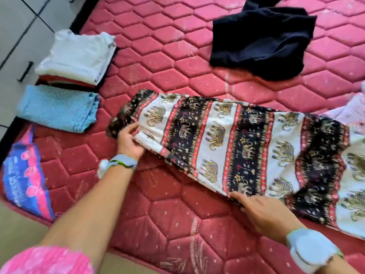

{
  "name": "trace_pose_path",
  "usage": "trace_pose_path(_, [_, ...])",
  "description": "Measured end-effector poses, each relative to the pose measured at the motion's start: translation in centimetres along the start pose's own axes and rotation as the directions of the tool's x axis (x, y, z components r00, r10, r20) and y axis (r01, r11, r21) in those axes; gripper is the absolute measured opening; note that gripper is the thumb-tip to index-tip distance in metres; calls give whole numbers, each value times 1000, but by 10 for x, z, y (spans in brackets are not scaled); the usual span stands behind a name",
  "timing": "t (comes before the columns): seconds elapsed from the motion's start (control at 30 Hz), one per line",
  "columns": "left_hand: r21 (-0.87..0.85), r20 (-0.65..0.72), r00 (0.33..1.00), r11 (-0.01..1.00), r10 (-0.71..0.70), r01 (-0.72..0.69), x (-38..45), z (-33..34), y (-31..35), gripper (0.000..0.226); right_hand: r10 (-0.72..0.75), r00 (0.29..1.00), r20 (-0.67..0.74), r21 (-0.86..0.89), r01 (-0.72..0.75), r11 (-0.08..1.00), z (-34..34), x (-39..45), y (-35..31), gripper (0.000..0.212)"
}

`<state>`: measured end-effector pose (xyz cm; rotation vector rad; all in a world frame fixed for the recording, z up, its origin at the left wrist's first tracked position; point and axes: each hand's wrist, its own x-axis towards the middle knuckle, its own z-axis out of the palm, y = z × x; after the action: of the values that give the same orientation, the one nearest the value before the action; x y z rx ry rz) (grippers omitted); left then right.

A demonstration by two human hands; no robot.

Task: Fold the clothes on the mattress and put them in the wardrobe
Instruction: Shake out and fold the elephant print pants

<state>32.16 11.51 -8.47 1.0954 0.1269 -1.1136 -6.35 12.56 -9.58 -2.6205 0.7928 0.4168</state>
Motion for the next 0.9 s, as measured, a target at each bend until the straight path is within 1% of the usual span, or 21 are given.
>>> trace_pose_path(0.03, [-13,-36,999,999,40,-41,-2,-22,17,31,-46,999,0,41,46,998,-5,6,-10,50])
trace_pose_path(0.07, [-20,-74,995,998,62,-63,-6,-41,30,40,-24,997,79,87,17,996,-8,7,-17,52])
trace_pose_path(0.13, [-19,-230,971,998,59,-65,-18,-76,42,42,-49,985,164,63,39,997,-6,10,-24,54])
trace_pose_path(0.17, [-16,-307,951,999,33,-40,-21,-96,44,40,-64,985,158,52,57,997,-4,15,-26,54])
trace_pose_path(0.23, [27,-391,920,1000,16,-6,-28,-113,43,26,-78,990,115,72,70,995,1,25,-29,49])
trace_pose_path(0.3, [213,-376,923,977,83,-1,-23,-116,39,35,-90,996,-14,50,91,995,5,40,-34,49])
trace_pose_path(0.33, [339,-352,923,940,156,-30,-20,-114,36,45,-83,994,-74,43,87,995,4,51,-39,45])
trace_pose_path(0.37, [515,-317,918,856,240,-46,-15,-112,34,55,-72,992,-103,65,79,995,2,64,-47,40])
trace_pose_path(0.4, [685,-232,922,725,311,-72,-9,-114,29,61,-72,991,-117,99,83,992,1,79,-56,37])
trace_pose_path(0.47, [876,-133,917,477,377,-69,-5,-118,25,57,-69,986,-154,189,97,977,-7,111,-79,39])
trace_pose_path(0.5, [892,-152,904,450,398,-48,-4,-122,28,48,-59,982,-180,224,100,969,-10,131,-94,39])
trace_pose_path(0.57, [879,-232,869,476,437,-4,-6,-131,30,30,-8,976,-218,233,60,971,-13,166,-118,38])
trace_pose_path(0.6, [881,-259,851,473,457,14,-6,-137,30,28,35,975,-221,227,17,974,-15,179,-129,41])
trace_pose_path(0.63, [853,-307,834,521,458,28,-10,-138,32,30,68,973,-221,222,-17,975,-16,190,-139,45])
trace_pose_path(0.67, [811,-353,811,585,467,16,-14,-142,33,32,53,979,-199,227,-7,974,-17,198,-150,48])
trace_pose_path(0.73, [663,-448,792,749,415,-17,-20,-151,33,29,-111,990,-89,257,130,958,-17,209,-169,45])
trace_pose_path(0.77, [597,-496,786,802,368,1,-25,-152,34,23,-206,978,-36,284,207,936,-16,214,-175,42])
trace_pose_path(0.8, [558,-503,796,830,337,1,-27,-153,33,14,-264,964,-29,305,260,916,-16,215,-180,38])
trace_pose_path(0.83, [584,-473,817,812,330,10,-31,-153,34,10,-267,962,-59,310,271,911,-17,217,-184,34])
trace_pose_path(0.87, [661,-402,849,750,343,10,-32,-156,33,24,-209,968,-137,306,242,921,-18,219,-186,30])
trace_pose_path(0.9, [764,-315,884,645,345,20,-34,-158,34,38,-132,970,-205,308,192,932,-17,222,-187,28])
